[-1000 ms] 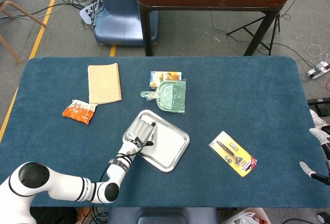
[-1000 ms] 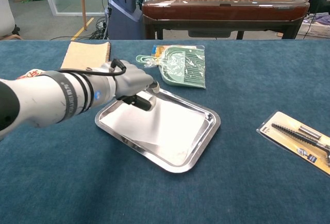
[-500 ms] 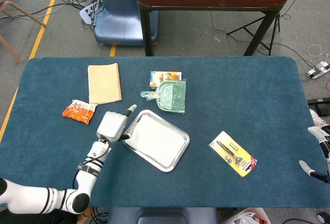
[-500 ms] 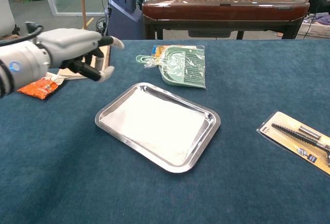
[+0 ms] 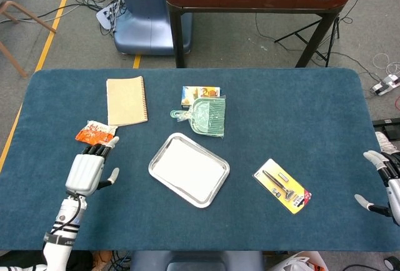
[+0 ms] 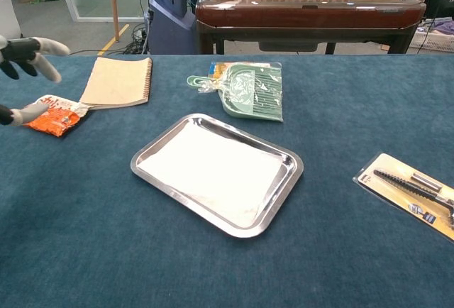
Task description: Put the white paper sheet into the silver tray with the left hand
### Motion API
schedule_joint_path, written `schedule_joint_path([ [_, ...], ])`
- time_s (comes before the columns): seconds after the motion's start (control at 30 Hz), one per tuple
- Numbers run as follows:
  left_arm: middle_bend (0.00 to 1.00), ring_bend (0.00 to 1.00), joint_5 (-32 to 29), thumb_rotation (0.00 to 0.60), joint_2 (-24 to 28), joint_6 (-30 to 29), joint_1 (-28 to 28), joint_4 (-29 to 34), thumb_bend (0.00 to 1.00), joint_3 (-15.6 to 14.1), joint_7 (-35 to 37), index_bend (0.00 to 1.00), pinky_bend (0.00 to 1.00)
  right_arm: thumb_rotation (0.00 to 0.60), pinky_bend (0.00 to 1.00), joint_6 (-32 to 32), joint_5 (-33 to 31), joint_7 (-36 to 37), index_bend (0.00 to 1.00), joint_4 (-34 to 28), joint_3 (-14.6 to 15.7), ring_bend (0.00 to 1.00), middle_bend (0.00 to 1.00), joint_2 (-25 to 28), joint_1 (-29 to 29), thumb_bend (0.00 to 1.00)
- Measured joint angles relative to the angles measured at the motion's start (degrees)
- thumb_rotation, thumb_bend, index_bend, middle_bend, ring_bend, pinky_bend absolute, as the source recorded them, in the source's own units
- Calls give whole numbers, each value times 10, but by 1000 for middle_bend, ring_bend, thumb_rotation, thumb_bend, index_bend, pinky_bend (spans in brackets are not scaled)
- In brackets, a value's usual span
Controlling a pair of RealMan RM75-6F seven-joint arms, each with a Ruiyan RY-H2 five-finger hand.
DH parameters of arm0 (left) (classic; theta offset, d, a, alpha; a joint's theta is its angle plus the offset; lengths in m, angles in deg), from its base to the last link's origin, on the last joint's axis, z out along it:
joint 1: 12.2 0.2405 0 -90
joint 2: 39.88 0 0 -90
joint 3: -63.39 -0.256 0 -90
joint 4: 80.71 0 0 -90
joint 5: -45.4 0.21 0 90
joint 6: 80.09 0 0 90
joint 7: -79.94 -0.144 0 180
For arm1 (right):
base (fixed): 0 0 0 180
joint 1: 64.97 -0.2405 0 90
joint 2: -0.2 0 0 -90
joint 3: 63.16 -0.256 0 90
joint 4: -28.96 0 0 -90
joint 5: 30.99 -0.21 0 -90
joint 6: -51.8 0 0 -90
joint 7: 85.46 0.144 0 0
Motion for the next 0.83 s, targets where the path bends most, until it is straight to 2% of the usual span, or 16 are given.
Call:
schedule_joint_path([
  [0.13,252,223,37,482,19,-37,44,18,341,-19,-3,125,213,600,106,10,3,1,164,0,1,96,145,2,-7,63],
  [0.37,245,218,98,495,42,-72,101,43,341,-40,-21,126,189,600,106,20,5,4,164,2,3,97,145,3,-15,68],
  [0.43,243,217,109,507,44,-77,114,46,341,-42,-21,126,180,600,106,21,6,3,164,2,4,97,145,1,-15,67],
  [0.57,243,215,129,590,44,-82,137,50,341,-45,-33,126,162,600,106,17,13,0,164,0,8,97,145,0,-14,67],
  [0.83,243,215,165,599,42,-81,172,53,341,-38,-44,126,156,600,106,11,14,-8,164,-1,7,96,145,-6,-15,67],
])
